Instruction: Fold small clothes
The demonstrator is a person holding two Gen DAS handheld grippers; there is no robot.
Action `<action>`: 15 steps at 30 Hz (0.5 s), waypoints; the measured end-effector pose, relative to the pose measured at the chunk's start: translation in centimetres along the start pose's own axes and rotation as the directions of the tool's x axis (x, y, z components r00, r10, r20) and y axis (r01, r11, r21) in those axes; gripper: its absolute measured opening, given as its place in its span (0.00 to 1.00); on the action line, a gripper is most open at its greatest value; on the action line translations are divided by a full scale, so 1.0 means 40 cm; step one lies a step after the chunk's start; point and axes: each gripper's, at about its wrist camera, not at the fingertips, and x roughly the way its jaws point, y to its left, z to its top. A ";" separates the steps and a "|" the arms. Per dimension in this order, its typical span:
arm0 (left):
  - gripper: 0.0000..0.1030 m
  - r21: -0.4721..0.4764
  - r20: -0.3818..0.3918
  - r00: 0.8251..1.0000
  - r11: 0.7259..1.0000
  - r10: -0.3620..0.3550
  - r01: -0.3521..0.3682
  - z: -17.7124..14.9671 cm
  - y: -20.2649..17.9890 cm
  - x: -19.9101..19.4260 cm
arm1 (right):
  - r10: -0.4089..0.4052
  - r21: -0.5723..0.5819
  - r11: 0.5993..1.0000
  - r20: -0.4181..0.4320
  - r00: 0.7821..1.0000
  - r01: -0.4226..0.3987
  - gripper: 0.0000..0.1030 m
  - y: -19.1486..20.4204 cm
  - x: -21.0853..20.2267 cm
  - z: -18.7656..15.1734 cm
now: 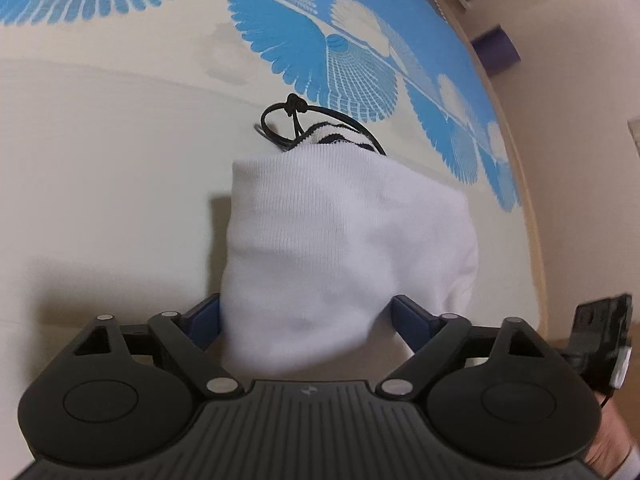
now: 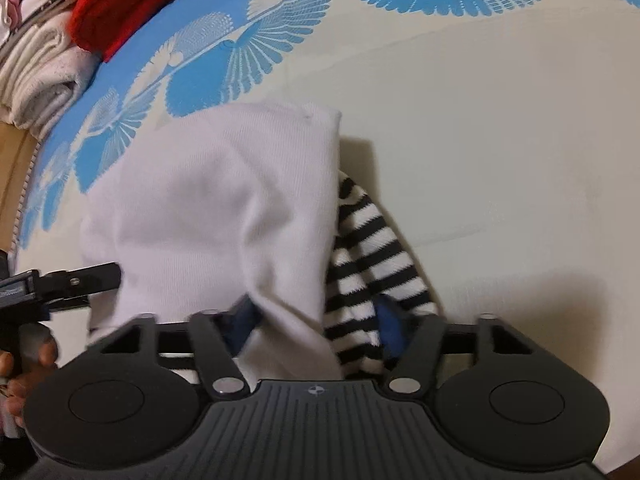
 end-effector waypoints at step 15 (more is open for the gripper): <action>0.60 0.164 0.389 0.917 0.972 0.092 -0.167 0.149 -0.042 -0.288 | 0.193 -0.086 0.981 0.284 0.939 -0.176 0.12 0.207 -0.065 0.123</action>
